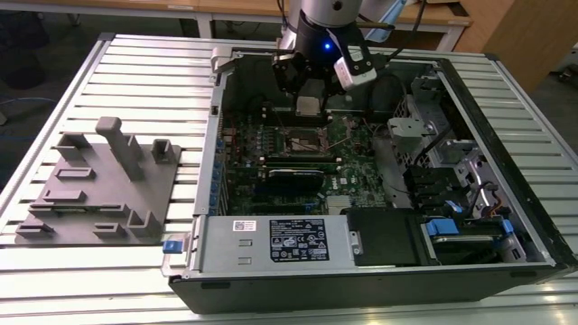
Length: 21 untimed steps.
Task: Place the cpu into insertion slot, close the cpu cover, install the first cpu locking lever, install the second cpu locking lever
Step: 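Place the cpu into insertion slot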
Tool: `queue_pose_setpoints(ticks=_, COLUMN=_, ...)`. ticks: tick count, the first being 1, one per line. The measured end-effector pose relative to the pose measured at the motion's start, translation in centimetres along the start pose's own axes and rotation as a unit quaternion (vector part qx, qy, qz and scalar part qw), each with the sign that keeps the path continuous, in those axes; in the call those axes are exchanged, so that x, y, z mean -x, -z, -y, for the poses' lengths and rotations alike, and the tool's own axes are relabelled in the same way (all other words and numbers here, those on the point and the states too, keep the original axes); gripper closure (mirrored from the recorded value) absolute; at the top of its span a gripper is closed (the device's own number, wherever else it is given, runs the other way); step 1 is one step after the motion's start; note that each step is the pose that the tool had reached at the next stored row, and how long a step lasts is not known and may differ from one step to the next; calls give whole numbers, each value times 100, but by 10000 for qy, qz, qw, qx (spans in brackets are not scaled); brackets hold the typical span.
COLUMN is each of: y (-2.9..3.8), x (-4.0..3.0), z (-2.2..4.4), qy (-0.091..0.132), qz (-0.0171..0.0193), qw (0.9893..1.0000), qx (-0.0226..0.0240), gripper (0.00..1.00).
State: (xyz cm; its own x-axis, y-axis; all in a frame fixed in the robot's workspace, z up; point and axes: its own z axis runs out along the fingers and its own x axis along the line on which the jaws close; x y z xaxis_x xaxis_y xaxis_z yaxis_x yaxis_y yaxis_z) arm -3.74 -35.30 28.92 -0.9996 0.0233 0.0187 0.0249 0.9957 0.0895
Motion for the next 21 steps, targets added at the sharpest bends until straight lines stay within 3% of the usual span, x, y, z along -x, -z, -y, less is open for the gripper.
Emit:
queue_pose_setpoints(ticks=9, y=-51, x=1, z=5, qy=0, qz=2, qw=10000, qx=0, gripper=46)
queue_pose_setpoints(ticks=15, y=-106, x=-1, z=10, qy=12, qz=51, qw=10000, qx=1, gripper=46)
queue_pose_setpoints(ticks=21, y=-126, x=-1, z=11, qy=12, qz=54, qw=10000, qx=2, gripper=46)
